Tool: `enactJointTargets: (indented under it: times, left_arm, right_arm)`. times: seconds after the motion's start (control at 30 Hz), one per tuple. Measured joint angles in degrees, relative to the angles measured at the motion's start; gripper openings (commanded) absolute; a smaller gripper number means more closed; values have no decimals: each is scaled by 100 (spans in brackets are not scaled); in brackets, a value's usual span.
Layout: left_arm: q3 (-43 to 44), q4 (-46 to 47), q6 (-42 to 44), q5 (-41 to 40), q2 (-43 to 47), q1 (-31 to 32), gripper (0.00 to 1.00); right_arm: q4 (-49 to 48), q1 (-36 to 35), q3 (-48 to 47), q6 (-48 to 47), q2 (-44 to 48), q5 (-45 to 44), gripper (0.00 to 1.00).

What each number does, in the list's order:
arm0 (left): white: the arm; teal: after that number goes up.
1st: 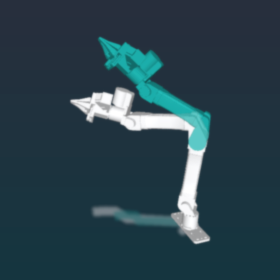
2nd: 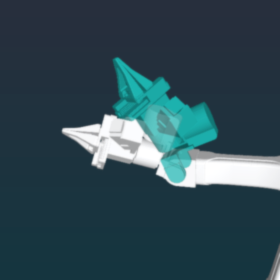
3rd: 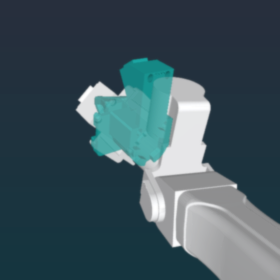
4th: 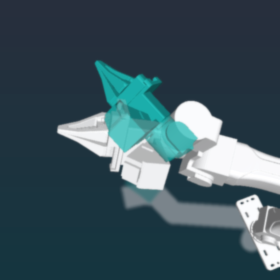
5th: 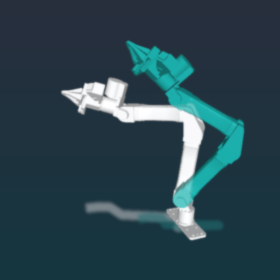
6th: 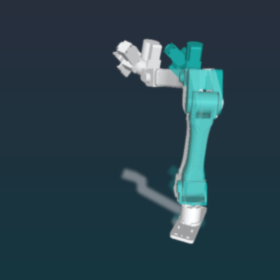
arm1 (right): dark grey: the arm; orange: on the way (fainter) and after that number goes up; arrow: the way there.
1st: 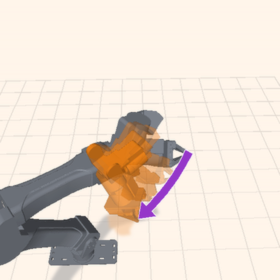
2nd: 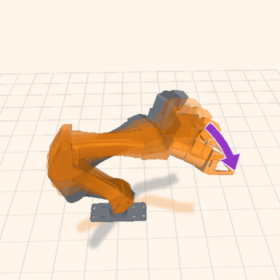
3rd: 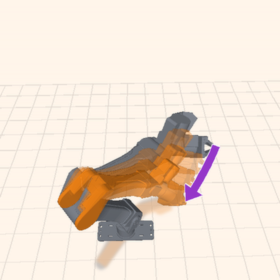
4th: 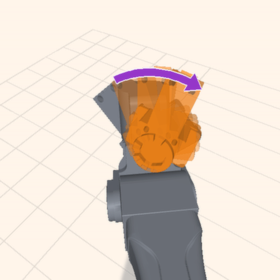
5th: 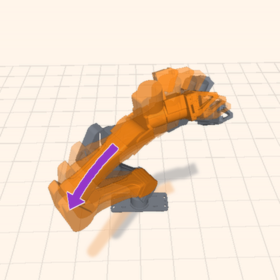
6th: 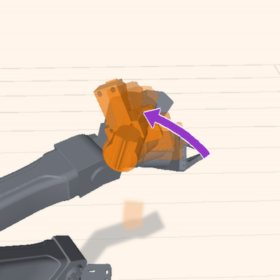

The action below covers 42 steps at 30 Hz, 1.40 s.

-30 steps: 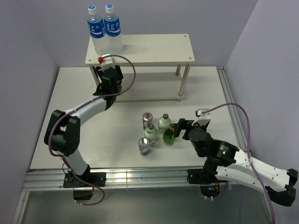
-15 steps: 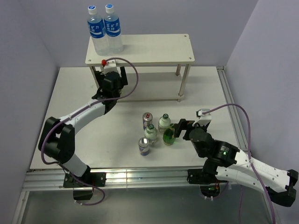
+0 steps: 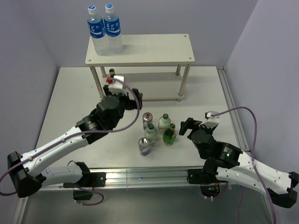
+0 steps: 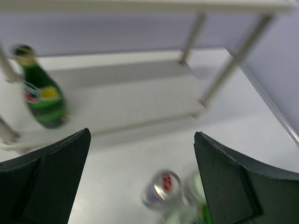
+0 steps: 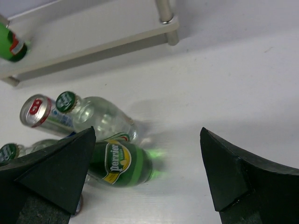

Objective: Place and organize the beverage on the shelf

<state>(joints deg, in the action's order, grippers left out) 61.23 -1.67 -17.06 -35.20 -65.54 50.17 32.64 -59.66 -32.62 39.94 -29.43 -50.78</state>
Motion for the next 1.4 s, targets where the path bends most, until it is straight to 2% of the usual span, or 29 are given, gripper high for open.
enactJointTargets:
  times: [0.13,0.33,0.57,0.77,0.93,1.2,1.4]
  left_arm:
    - [-509,-232,-190,647,387,837,99]
    - [-1202,-140,-234,1722,472,2031,99]
    - [-1381,750,-369,1915,-289,2750,99]
    - [-1399,1574,-380,1513,-1250,2863,99]
    - [-1399,1971,-376,664,-1878,2872,99]
    - [-1281,2430,-372,-612,-2363,2927,99]
    - [-1014,2662,-334,-933,-2702,2929,100]
  right_arm:
    - [372,0,0,457,273,-431,100]
    - [730,0,-2,909,608,-804,100]
    - [918,0,-2,1139,671,-949,100]
    - [940,0,-2,1165,688,-960,100]
    - [940,0,-2,1161,776,-955,100]
    - [929,0,-2,1097,826,-907,100]
    - [892,0,-2,1032,826,-846,100]
